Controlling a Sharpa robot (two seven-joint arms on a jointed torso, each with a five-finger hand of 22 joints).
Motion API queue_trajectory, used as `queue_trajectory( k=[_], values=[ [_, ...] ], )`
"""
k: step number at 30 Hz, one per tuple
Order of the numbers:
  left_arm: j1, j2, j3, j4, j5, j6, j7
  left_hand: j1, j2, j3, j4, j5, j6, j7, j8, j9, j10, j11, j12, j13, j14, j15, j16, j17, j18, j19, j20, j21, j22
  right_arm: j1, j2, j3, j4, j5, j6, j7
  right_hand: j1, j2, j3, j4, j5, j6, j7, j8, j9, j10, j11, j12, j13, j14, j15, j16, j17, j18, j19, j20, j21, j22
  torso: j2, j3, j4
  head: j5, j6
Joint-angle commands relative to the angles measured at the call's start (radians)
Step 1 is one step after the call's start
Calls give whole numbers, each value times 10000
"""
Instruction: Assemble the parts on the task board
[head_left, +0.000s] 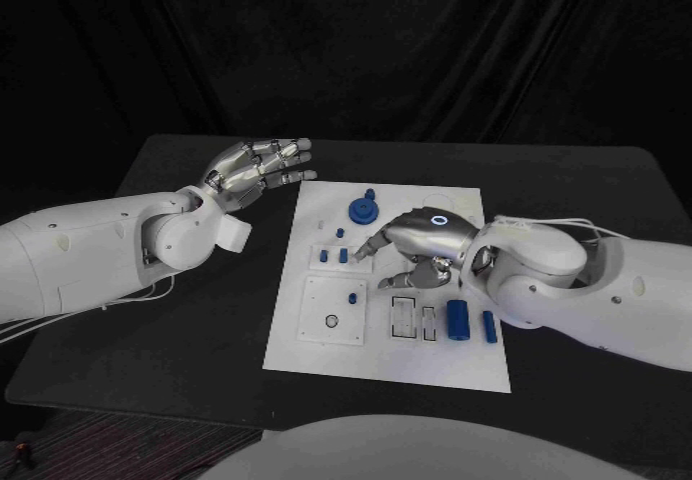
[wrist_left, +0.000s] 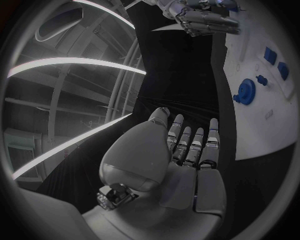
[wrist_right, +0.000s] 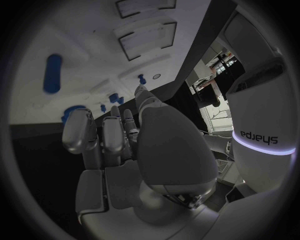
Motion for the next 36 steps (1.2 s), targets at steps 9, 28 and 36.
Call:
queue_trajectory(
  k=[9,28,36],
  values=[
    [-16,-76,9,182,67,-228,473,-1955,147,-1105,1093,-2615,-51,148,209,-4,-322,48,-264,-46,-1286,-367,-379,-141,52,-957,-207,-443,-816,1124,-1128,3,94,871,379,-949,-1416,-113,-59,107,81,658,314,7,-83,34,267,-87,-218,302,349,219,329,-26,323,312,353,1726,1,0,4,-20,-1],
    [-70,-138,6,278,-1925,-2272,1576,-3167,138,-1748,1089,-3771,-5511,-2027,-1070,-865,-2395,-2245,-2877,-424,-2968,-2206,-1509,-475,-141,-3958,-2313,-1038,-5389,710,-1829,-3,-407,1003,825,-892,-2299,-378,-309,133,-222,563,473,-297,-115,324,247,-194,-209,317,391,246,344,-30,356,373,401,1743,20,21,-7,-7,-1],
    [-184,-185,7,354,-2042,-2524,1394,-4037,102,-1758,1088,-4990,-6806,-2724,-1250,-1055,-2479,-2877,-3319,-522,-2968,-2529,-1509,-475,72,-3958,-2231,-1038,-5389,588,-1786,-4,-430,1004,695,-605,-2471,-381,-1487,144,-250,511,635,-409,-104,604,203,-253,-203,372,366,332,467,-56,425,362,545,1782,0,7,-3,-50,-1]
  ],
)
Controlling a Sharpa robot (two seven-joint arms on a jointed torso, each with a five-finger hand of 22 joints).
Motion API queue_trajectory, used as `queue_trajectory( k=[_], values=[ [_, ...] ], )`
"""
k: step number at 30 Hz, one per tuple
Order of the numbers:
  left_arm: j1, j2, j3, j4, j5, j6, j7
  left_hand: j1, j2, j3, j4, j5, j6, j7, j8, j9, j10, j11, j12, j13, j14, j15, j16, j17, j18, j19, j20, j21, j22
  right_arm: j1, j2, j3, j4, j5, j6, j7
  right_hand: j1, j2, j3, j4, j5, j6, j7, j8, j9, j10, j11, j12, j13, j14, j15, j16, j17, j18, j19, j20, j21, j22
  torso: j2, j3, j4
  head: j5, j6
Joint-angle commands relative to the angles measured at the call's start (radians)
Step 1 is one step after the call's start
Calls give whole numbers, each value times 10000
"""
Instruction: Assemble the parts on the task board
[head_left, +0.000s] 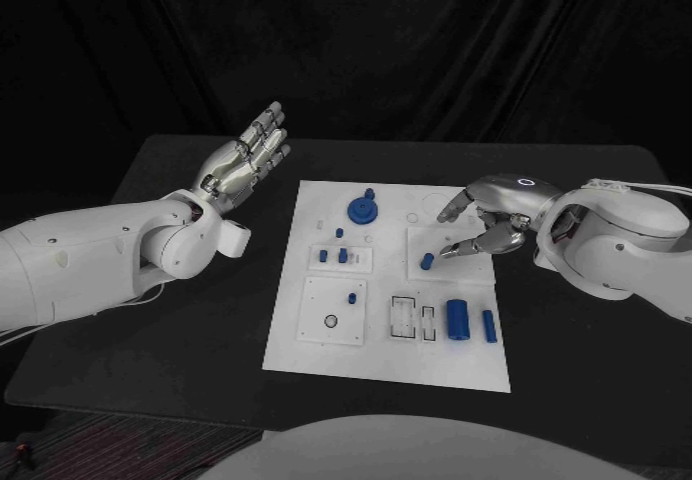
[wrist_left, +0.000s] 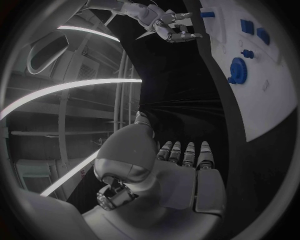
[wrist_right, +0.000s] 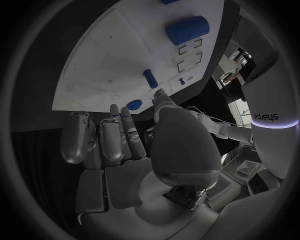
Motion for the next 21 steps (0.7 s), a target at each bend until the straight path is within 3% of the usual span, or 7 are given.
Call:
queue_trajectory(
  k=[1,4,5,6,10,13,21],
  values=[
    [-46,-6,9,46,-325,-457,382,-153,-83,37,-3,-186,-17,362,-35,-17,-2,13,-33,-14,-3,-302,-35,-9,51,-5,-111,-33,-8,-67,31,5,-9,17,-12,187,21,-228,-154,-3,-52,24,102,-66,4,133,-8,-54,2,38,1,61,41,-54,42,26,85,1778,-18,-8,-5,-23,-1],
    [-72,-2,9,40,-333,-443,340,-398,-324,53,9,-532,-17,630,-35,-17,-2,97,-33,-14,-3,-370,-35,-9,9,-5,-425,-33,-8,-114,61,5,-10,17,14,257,115,-278,-213,-3,-51,26,124,-67,5,181,-22,-65,2,41,-13,66,44,-58,51,12,107,1784,-15,-1,-6,-39,-1],
    [-79,2,9,35,-335,-430,319,-488,-395,48,9,-536,-17,664,-35,-17,-2,164,-33,-14,-3,-519,-35,-9,-45,-5,-620,-33,-8,-130,72,5,-11,17,25,285,129,-279,-217,-4,-51,26,127,-67,6,188,-24,-66,2,41,-16,66,43,-58,51,10,108,1784,-16,-4,1,-53,-1],
    [-88,8,9,26,-337,-409,290,-657,-573,36,19,-537,-17,852,-35,-17,-2,352,-33,-14,-3,-999,-35,-9,-82,-5,-1171,-33,-8,-153,84,5,-12,17,39,317,254,-306,-250,-6,-50,26,145,-68,6,225,-33,-79,2,37,-20,61,29,-58,47,1,103,1782,-18,-6,4,-61,-1],
    [-112,27,9,-12,-340,-303,181,-1111,-1233,678,54,-534,-17,761,-35,-17,-2,254,-33,-14,-3,-1284,-35,-9,-466,-5,-1807,-33,-8,-238,125,5,-12,17,74,431,346,-346,-303,-3,-50,42,165,-62,10,268,-43,-91,2,36,-27,58,22,-61,52,-7,116,1785,-25,-6,1,-45,-1],
    [-122,30,9,-43,-341,-212,158,-1352,-1671,1304,42,-534,-17,785,-35,-17,-2,253,-33,-14,-3,-1281,-35,-9,-553,-5,-1879,-33,-8,-279,157,5,-17,17,96,500,493,-305,-294,-8,-52,74,176,-50,15,320,-55,-105,3,31,-41,49,4,-59,48,-19,112,1783,-25,-11,-1,-36,-1],
    [-137,42,9,-129,-343,-5,261,-1270,-1483,1715,17,-537,-17,918,-35,-17,-2,452,-33,-14,-3,-999,-35,-9,-435,-5,-1458,-33,-8,-381,284,5,-46,17,191,608,1098,110,8,-49,-39,188,212,-24,20,487,-100,-159,2,46,-93,53,15,-64,65,-61,145,1790,-22,-16,14,-42,-1]
  ],
)
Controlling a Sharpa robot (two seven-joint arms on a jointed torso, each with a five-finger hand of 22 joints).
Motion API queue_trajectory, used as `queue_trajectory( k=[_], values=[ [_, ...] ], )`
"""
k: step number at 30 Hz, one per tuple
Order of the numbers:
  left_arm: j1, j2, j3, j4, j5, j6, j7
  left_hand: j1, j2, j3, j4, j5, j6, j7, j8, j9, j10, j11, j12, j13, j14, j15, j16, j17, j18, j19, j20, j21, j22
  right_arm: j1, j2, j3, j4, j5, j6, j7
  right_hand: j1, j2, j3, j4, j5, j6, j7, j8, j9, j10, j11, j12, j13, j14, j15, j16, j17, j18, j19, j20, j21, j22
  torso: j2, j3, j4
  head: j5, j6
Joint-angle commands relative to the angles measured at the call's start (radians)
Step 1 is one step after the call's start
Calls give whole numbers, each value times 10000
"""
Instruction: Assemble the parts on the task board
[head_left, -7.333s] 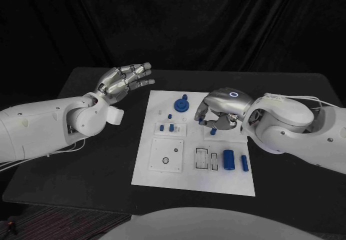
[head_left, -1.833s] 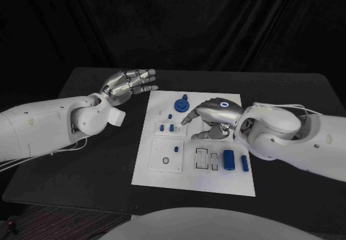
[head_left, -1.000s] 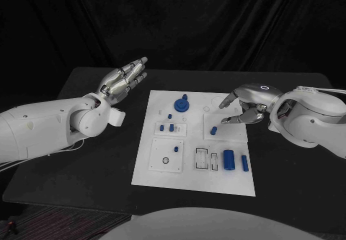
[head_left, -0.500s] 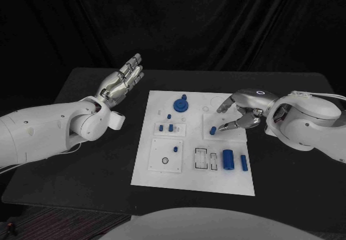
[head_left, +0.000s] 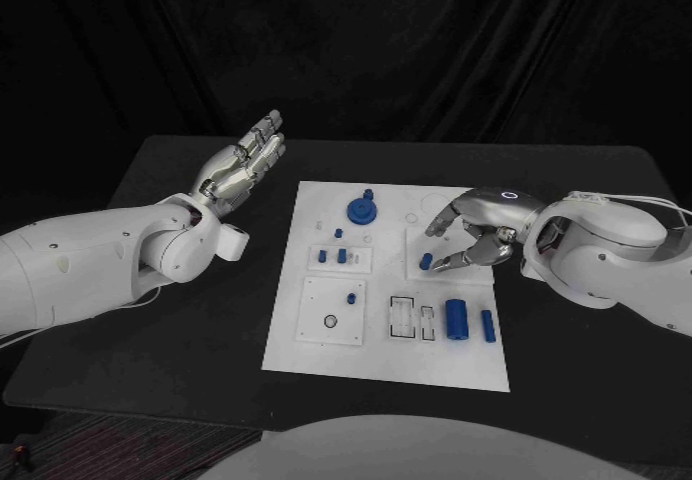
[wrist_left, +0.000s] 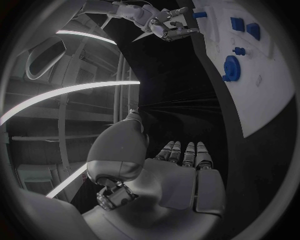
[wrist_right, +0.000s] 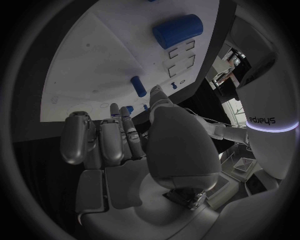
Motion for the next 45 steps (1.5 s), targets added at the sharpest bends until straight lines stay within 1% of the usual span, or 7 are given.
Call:
queue_trajectory(
  k=[1,8,14,23,28,38,45],
  values=[
    [-15,25,10,-8,-40,201,246,60,92,46,1,-37,-2,139,-36,-10,-1,102,-33,-11,-4,-993,-36,-12,-25,8,-374,-33,-10,-51,49,4,-10,-8,168,205,382,184,186,-39,20,116,15,-12,11,135,-11,-81,-1,14,-71,49,-9,-63,34,-33,54,1792,3,-3,8,-5,-1],
    [-21,36,10,-50,-40,278,243,85,110,53,-1,-37,-2,198,-36,-10,-1,142,-33,-11,-4,-970,-36,-12,-12,8,-347,-33,-10,-202,264,4,-97,-8,238,190,1462,650,510,-443,1272,409,-20,27,12,431,-78,-168,-4,52,-142,52,17,-66,60,-99,67,1797,11,-5,15,-49,-1],
    [-28,57,10,-64,-40,457,176,233,411,72,-13,-35,20,367,-29,-2,-1,306,-33,-11,-4,-819,-36,-12,-74,8,-264,-33,-10,-321,514,5,-275,-8,248,210,1798,756,619,-648,1664,613,32,66,22,650,-119,-229,-8,73,-174,60,43,-74,81,-138,98,1806,9,-5,-7,-19,-1],
    [-35,57,10,-63,-40,655,98,779,876,-104,-28,55,324,280,53,72,-1,351,-33,-11,-4,-638,-36,-12,51,8,58,-33,-10,-425,726,5,-422,-8,324,199,2014,798,751,-726,1781,935,21,146,38,961,-140,-297,-12,88,-156,66,56,-79,94,-132,116,1811,7,10,7,-31,-1],
    [-36,61,10,-73,-40,778,44,1056,1096,-329,-21,400,380,271,48,75,-1,401,-33,-11,-4,-540,-36,-12,160,8,269,-33,-10,-447,752,6,-421,-8,290,235,2150,786,908,-681,1726,1300,-4,234,54,1545,-164,-306,-5,107,-146,82,87,-90,120,-112,168,1825,7,4,4,-22,-1],
    [-40,56,10,-86,-40,1026,-123,1555,1457,-658,-32,1136,511,429,71,98,-1,549,-33,-11,-4,-134,-36,-12,253,8,754,-33,-10,-459,721,6,-309,-8,-132,471,2690,728,1388,-693,1540,2381,-241,586,226,2901,-502,-406,5,132,-413,52,71,-95,149,-339,232,1840,7,-3,-8,19,-1],
    [-44,57,10,-92,-40,1130,-210,1751,1545,-721,-44,1404,592,518,88,112,-1,605,-33,-11,-4,-33,-36,-12,247,8,840,-33,-10,-459,627,7,-161,-8,-431,528,2893,736,1523,-796,1408,2691,-322,661,310,3281,-615,-500,9,172,-511,56,111,-111,184,-437,302,1859,8,4,-2,27,-1]
  ],
)
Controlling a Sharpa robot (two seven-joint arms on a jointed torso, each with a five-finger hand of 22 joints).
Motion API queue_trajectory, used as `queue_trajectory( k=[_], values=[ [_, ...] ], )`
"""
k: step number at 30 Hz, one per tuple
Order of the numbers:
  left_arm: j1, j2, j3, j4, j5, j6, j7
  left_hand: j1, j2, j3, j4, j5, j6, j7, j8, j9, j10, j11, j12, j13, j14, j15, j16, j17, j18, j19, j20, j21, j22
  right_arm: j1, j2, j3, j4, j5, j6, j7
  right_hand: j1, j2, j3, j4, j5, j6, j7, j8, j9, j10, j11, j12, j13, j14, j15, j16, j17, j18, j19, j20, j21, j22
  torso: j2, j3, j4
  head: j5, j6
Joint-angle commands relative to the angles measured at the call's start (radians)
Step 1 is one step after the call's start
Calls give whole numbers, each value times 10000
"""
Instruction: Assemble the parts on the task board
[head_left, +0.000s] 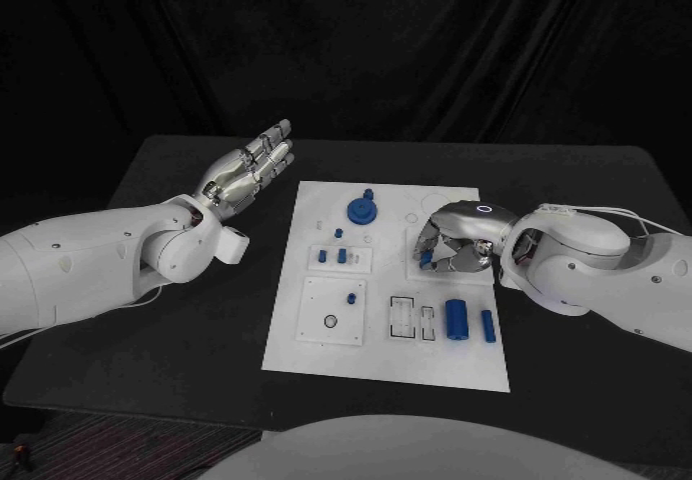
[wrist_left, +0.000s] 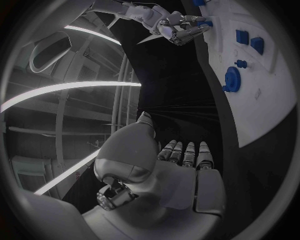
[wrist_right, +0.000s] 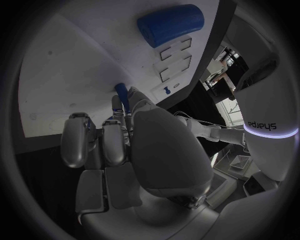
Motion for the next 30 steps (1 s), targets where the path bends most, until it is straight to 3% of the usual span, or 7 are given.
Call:
queue_trajectory(
  k=[1,8,16,21,25,30],
  values=[
    [-16,10,9,12,2,256,-19,105,17,-67,16,69,82,36,54,19,-10,99,-34,-9,-4,-4,-36,-10,75,6,71,-34,-15,-27,-71,0,152,-13,-446,214,171,67,87,-20,-137,92,-11,32,42,349,-257,-46,32,0,-84,12,17,-109,20,-100,47,1862,4,5,1,25,-1],
    [-18,-4,9,13,2,229,-50,114,29,-85,25,68,60,43,49,14,-10,107,-34,-9,-4,14,-36,-10,69,6,87,-34,-15,101,-291,2,562,-13,-754,170,180,71,102,-16,-246,100,-14,5,46,416,-267,-97,28,7,-98,4,12,-114,30,-119,66,1867,3,4,-7,122,-1],
    [-19,-2,9,1,2,209,-65,143,76,-177,29,70,-120,125,9,-21,-10,192,-34,-9,-4,9,-36,-10,102,6,129,-34,-15,707,-487,4,1272,-13,-1058,63,157,79,104,13,-298,122,-27,-6,50,459,-275,-137,27,15,-103,3,24,-120,43,-126,91,1874,-2,-1,-6,106,-1],
    [-19,32,9,-23,2,179,-49,180,103,-226,27,90,-207,210,-7,-36,-10,260,-34,-9,-4,-21,-36,-10,114,6,97,-34,-15,902,-382,5,1694,-13,-1055,54,164,79,110,14,-299,155,-42,0,57,489,-288,-157,27,35,-113,21,62,-133,75,-134,155,1892,0,0,7,73,-1],
    [-20,70,9,-55,2,206,-63,197,130,-261,30,88,-279,269,-20,-50,-10,298,-34,-9,-4,-43,-36,-10,89,6,42,-34,-15,938,-52,5,1815,-13,-915,92,169,75,112,11,-299,160,-45,-1,58,494,-292,-165,26,44,-117,30,83,-137,85,-136,174,1897,2,-1,1,29,-1],
    [-21,140,9,-106,2,275,-111,200,187,-276,33,106,-221,326,-5,-36,-10,340,-34,-9,-4,-46,-36,-10,60,6,9,-34,-15,795,669,5,1732,-13,-864,232,194,69,124,-1,-298,198,-58,-1,64,534,-307,-199,26,73,-134,48,119,-149,118,-150,233,1914,-2,-5,1,-33,-1]
  ],
)
